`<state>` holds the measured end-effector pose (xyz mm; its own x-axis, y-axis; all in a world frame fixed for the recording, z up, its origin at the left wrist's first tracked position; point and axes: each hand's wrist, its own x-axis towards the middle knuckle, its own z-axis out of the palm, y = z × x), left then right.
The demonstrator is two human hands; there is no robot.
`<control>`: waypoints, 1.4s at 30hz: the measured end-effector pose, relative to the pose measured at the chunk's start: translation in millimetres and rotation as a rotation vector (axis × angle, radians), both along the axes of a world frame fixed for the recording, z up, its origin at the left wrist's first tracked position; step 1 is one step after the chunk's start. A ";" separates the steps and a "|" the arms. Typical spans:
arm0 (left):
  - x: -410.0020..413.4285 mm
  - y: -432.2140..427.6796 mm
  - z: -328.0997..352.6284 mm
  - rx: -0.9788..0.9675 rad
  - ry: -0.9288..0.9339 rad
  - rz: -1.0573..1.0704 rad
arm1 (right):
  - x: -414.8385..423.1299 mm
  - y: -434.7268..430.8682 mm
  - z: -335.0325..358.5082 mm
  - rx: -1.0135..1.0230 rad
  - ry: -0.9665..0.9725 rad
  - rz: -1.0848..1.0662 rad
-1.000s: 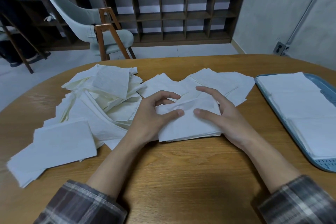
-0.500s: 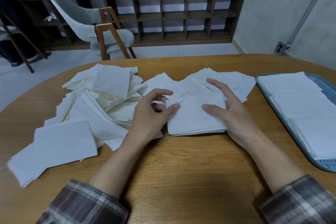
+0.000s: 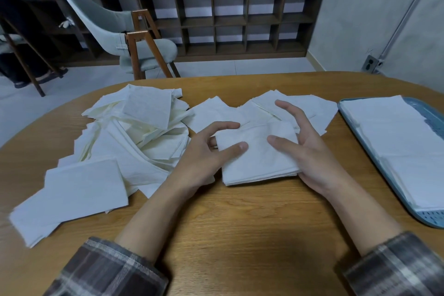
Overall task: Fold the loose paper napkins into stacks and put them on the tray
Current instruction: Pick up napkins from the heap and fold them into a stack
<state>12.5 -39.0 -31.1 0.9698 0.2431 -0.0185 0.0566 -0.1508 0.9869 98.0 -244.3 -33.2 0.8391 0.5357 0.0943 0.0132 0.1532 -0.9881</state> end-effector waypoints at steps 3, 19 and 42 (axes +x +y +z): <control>1.4 0.9 -2.4 0.024 -0.057 0.059 | 3.8 -1.7 -1.8 -0.067 -0.040 -0.016; 3.9 2.5 -32.6 0.904 -0.050 -0.070 | 21.8 -12.5 -15.4 -0.311 -0.283 -0.465; 0.8 -0.7 -21.5 0.751 -0.286 -0.103 | 15.2 -8.4 -11.3 -0.274 -0.351 -0.382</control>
<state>13.2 -39.7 -52.6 0.9305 0.0010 0.3664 -0.2333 -0.7695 0.5945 113.2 -252.6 -44.6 0.9212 0.2454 0.3020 0.3507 -0.1875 -0.9175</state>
